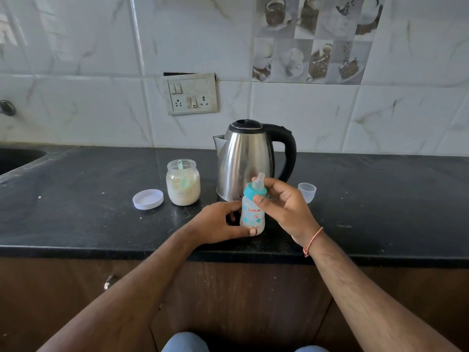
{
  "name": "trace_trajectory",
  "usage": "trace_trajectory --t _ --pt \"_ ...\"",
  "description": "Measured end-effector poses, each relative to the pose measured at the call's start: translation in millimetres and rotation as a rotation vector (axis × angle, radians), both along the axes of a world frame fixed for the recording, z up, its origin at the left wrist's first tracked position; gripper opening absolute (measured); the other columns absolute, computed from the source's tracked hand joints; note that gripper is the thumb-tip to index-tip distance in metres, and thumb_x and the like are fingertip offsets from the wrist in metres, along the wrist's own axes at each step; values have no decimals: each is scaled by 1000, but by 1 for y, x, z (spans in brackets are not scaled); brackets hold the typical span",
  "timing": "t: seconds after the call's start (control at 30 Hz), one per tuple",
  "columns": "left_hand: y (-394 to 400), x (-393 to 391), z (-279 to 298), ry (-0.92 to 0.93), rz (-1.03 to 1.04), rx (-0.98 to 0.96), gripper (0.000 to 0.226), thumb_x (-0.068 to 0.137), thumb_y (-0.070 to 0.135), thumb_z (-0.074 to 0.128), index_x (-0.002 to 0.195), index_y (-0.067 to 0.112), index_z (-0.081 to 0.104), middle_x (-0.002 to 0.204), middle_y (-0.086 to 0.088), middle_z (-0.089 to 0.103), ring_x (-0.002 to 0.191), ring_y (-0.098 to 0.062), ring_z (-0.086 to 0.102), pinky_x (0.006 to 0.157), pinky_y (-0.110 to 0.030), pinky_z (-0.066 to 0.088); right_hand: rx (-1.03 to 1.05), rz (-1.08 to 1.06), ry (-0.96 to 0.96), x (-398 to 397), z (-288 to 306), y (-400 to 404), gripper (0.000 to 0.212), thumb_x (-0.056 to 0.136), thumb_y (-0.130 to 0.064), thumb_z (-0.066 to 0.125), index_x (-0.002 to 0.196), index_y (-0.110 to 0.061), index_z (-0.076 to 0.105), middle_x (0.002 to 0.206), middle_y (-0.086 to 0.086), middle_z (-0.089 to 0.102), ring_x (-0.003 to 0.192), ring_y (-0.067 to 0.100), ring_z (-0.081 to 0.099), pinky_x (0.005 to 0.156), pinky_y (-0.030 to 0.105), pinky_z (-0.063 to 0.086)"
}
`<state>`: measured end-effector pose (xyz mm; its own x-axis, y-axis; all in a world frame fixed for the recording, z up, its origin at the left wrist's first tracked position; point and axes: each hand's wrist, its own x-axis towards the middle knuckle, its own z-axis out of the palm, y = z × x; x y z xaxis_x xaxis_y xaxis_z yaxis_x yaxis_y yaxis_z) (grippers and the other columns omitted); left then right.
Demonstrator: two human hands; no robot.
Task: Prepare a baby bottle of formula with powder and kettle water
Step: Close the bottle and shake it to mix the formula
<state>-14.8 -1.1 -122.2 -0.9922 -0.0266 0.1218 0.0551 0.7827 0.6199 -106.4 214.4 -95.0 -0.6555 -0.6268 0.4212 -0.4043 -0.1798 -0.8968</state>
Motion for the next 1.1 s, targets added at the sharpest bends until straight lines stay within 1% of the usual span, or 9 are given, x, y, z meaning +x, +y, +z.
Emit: trace_trajectory --t 0.1,0.23,0.33,0.5,0.6,0.7,0.87,1.0,1.1 --pt "0 1 0 -7 2 -3 83 72 87 74 144 48 59 126 21 73 111 -4 70 102 -42 60 84 -8 100 -4 6 3 42 99 -25 76 141 -20 69 139 -5 74 133 17 67 106 48 61" --pt "0 0 0 -14 1 -3 86 71 88 73 146 48 58 127 21 72 111 -4 69 102 -41 60 113 14 124 -7 14 5 49 91 -36 76 138 -24 68 141 -5 72 134 15 66 108 48 59" --pt "-1 0 0 -16 -1 -1 86 71 88 73 146 48 58 127 22 72 111 -4 69 101 -41 60 120 55 129 -10 17 7 48 91 -32 75 138 -23 68 142 -3 72 135 15 66 108 47 59" --pt "0 0 2 -17 -15 -9 84 72 88 71 146 49 56 129 21 71 112 -4 68 102 -41 60 191 100 153 -23 20 7 45 101 -15 73 146 -12 65 144 2 71 138 19 65 110 52 58" --pt "0 1 2 -15 -15 -4 82 73 86 73 144 47 58 125 20 72 108 -4 69 100 -41 61 191 98 151 -23 20 7 47 99 -18 74 145 -12 65 144 1 71 137 18 65 110 51 58" --pt "0 1 3 -11 -16 -3 77 78 80 76 145 46 59 123 20 72 106 -5 69 99 -41 61 159 48 134 -16 15 6 44 97 -23 77 140 -20 68 142 -4 72 134 15 67 108 50 59" --pt "1 1 1 4 -2 -4 79 73 86 74 140 47 62 118 21 74 103 -4 70 96 -40 61 65 -111 145 3 2 1 42 93 -30 85 132 -36 70 133 -10 76 127 11 70 104 47 62" --pt "2 3 2 24 3 -6 75 74 85 74 137 45 65 110 20 74 96 -4 69 89 -35 60 -13 -280 166 22 -6 -6 45 84 -47 88 124 -49 68 128 -22 74 123 4 70 102 38 63" --pt "3 3 3 26 5 -18 76 75 84 73 138 44 64 108 19 74 96 -3 69 89 -33 60 -85 -392 244 31 -11 -12 44 83 -38 94 119 -44 70 121 -20 74 117 8 71 97 34 64"
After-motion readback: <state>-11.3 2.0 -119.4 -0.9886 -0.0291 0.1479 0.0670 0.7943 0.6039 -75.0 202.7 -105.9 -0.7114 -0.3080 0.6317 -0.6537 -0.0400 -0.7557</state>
